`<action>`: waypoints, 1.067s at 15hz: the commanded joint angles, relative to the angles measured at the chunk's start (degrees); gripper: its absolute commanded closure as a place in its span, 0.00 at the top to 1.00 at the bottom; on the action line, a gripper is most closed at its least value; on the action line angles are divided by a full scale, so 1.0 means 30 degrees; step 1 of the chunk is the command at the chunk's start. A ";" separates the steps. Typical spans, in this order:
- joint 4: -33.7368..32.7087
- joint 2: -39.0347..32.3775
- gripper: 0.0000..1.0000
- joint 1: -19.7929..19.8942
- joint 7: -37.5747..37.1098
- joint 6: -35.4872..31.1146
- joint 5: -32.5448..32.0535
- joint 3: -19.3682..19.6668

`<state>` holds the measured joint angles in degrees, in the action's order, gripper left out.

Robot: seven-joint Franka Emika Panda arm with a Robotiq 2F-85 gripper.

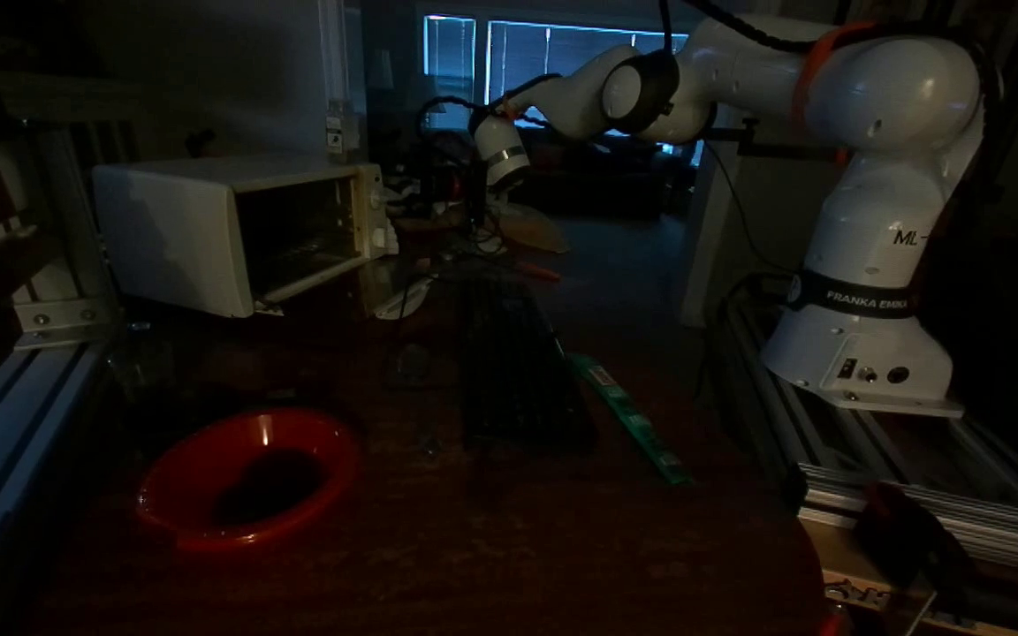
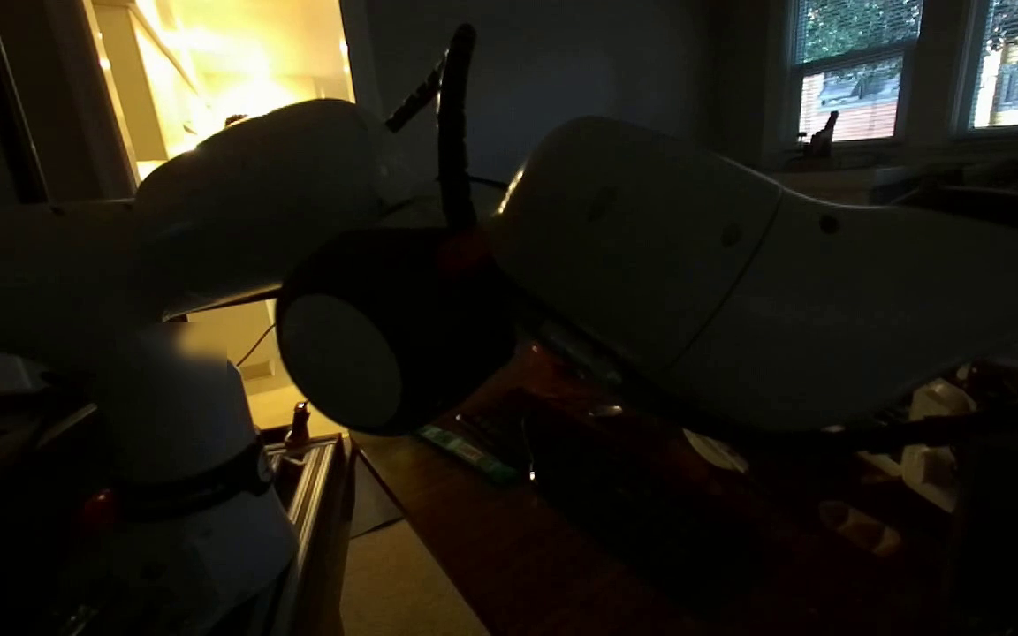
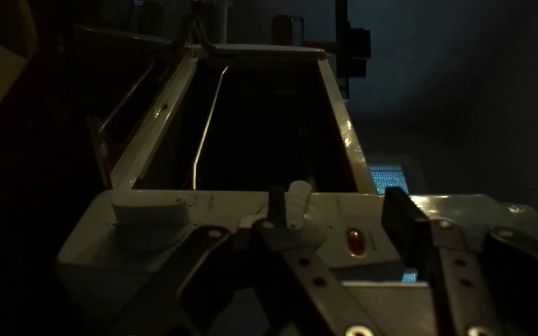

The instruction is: Turn the top knob of the microwave to the left

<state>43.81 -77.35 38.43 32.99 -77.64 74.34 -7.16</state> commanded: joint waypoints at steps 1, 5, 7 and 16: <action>-0.1345 -0.0814 0.51 0.0069 -0.0073 0.0428 0.0093 -0.0214; -0.1380 -0.0734 0.48 -0.0013 0.0099 0.0374 -0.0097 -0.0076; -0.1370 -0.0632 0.47 -0.0101 0.0280 0.0263 -0.0258 0.0025; -0.1402 -0.0070 0.42 -0.0551 0.1462 -0.0222 -0.0994 0.0488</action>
<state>41.16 -77.69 37.69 36.42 -77.67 72.16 -6.13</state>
